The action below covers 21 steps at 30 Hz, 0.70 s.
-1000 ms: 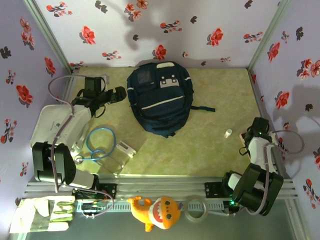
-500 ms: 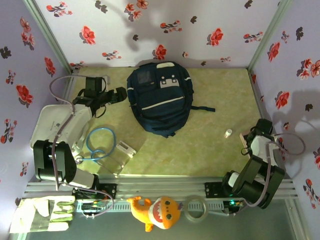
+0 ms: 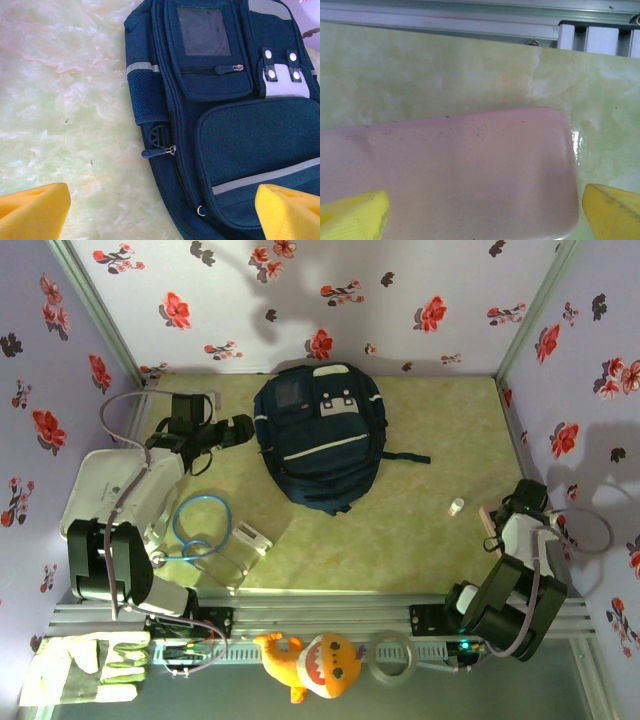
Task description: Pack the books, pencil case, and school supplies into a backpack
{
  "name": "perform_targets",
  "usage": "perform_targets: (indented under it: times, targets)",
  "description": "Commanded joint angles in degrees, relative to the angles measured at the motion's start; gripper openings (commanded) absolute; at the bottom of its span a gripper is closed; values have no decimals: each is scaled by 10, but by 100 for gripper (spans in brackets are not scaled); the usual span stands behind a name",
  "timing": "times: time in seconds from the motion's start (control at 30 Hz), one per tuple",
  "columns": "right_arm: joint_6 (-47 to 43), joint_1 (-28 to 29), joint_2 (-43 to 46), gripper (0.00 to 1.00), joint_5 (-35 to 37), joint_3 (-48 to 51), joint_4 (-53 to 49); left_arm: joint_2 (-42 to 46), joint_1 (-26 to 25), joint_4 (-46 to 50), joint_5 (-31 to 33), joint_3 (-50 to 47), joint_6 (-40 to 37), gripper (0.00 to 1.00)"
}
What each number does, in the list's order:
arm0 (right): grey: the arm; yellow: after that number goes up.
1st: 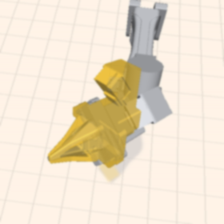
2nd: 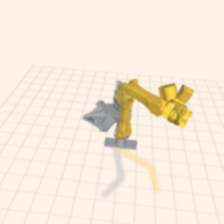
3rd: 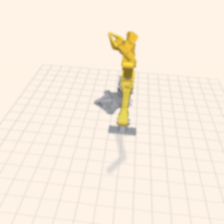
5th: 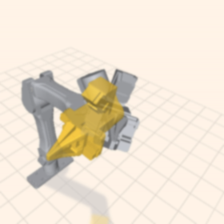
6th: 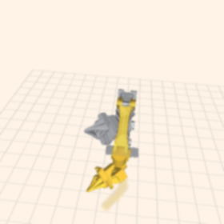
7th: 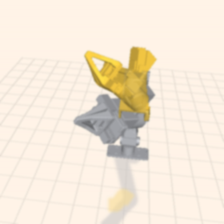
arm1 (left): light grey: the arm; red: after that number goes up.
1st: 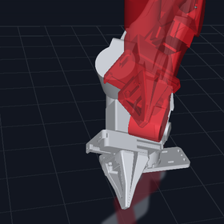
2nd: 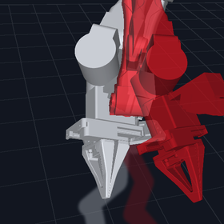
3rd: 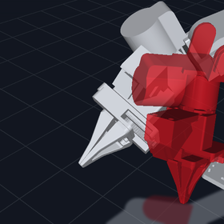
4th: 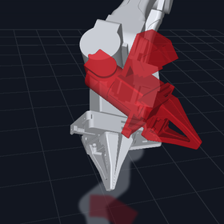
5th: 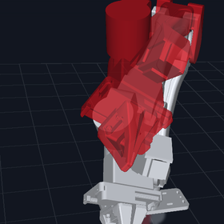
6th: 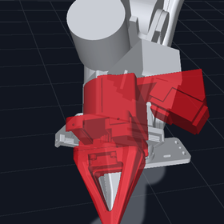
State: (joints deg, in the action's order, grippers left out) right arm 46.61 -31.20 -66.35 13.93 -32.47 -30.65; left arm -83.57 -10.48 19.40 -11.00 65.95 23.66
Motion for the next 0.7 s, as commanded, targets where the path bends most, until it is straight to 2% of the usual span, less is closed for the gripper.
perform_targets:
  times: [0.0, 0.2, 0.4, 0.5, 0.67]
  targets:
    - [8, -4, -14, 99, 19, 16, 7, -7, 5, 15, -10, 18, -5, 95]
    - [-4, -6, -46, 99, -17, 18, 43, -8, 5, 16, -11, 17, -5, 95]
    - [-39, 0, -84, 93, -106, -12, 78, -12, 5, 15, -13, 20, -4, 95]
    - [-32, 20, -109, 92, -132, -34, 90, -14, 4, 14, -15, 22, -3, 96]
    - [-10, 69, -134, 92, -126, -72, 98, -14, 4, 16, -16, 21, -3, 96]
